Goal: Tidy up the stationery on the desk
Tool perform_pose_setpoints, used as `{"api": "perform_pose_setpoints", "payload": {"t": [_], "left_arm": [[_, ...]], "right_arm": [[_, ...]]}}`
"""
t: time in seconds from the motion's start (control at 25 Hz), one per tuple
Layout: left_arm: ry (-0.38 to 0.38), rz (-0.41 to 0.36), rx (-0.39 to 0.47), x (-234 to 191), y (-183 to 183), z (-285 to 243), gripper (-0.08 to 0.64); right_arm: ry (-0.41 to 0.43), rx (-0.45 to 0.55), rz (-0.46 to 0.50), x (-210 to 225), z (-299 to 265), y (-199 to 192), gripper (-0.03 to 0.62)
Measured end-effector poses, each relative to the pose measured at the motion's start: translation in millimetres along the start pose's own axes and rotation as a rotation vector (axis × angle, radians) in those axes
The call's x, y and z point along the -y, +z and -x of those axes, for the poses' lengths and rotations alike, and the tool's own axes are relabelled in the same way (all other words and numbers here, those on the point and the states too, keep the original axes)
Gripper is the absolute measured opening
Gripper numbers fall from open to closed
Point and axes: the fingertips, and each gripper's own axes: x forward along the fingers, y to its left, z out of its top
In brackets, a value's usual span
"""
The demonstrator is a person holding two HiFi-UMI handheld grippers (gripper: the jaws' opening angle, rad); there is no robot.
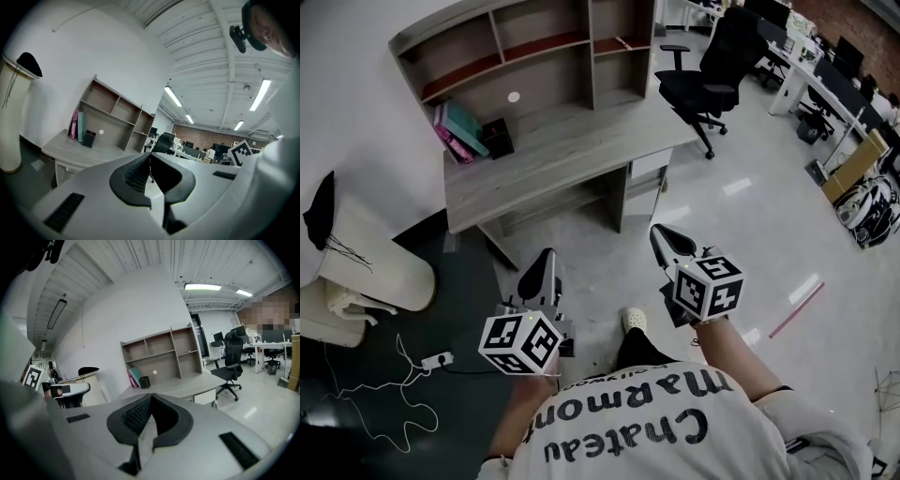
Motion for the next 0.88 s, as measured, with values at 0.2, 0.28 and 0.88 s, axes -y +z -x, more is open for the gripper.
{"api": "perform_pose_setpoints", "payload": {"t": [0.2,0.28,0.88], "left_arm": [[0.005,-0.022,0.029,-2,22,-41,0.015],[0.011,-0.028,0.038,-4,32,-61,0.015],[0.018,-0.067,0.074,0,74,-196,0.015]], "right_arm": [[0.014,0.026,0.007,25,-28,33,0.011],[0.029,0.040,0.014,34,-43,50,0.011],[0.089,0.092,0.023,118,-124,133,0.011]]}}
